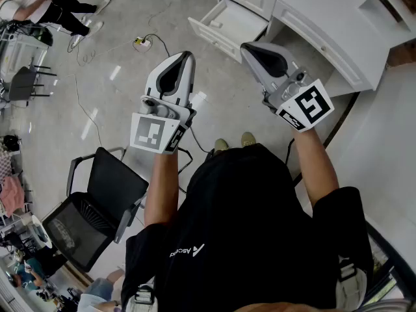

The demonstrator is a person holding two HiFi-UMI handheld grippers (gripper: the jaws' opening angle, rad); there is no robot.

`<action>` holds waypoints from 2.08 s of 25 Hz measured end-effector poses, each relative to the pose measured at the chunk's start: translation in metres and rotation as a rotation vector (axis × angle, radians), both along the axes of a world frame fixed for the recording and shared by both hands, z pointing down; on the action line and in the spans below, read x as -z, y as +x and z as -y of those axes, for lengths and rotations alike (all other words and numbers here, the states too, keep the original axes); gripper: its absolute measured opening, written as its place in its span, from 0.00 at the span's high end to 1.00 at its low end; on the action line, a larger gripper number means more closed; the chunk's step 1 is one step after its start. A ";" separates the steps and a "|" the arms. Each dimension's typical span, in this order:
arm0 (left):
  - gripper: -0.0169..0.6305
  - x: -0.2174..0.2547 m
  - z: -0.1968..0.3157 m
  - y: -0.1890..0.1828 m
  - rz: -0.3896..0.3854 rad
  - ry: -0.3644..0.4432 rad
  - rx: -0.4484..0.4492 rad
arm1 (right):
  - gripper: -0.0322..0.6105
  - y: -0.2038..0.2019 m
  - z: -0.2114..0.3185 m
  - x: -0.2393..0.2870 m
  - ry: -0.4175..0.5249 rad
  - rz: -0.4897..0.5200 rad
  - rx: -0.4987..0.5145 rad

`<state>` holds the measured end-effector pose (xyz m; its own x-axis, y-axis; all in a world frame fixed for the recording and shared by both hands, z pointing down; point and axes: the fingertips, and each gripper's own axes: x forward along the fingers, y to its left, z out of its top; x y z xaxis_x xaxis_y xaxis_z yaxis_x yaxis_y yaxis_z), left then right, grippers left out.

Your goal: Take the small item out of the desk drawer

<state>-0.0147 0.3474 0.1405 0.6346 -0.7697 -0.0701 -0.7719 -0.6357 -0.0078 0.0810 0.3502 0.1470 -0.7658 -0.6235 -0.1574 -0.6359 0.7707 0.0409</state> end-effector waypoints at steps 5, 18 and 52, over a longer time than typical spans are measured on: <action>0.97 0.005 -0.002 0.002 -0.003 0.042 -0.037 | 0.95 -0.002 0.000 0.000 -0.001 -0.002 -0.002; 0.97 -0.004 0.005 0.011 0.003 0.028 -0.028 | 0.95 0.016 0.004 -0.005 -0.013 0.028 -0.009; 0.97 -0.042 0.252 -0.067 0.042 0.099 0.005 | 0.95 -0.055 0.252 -0.073 -0.075 -0.086 0.013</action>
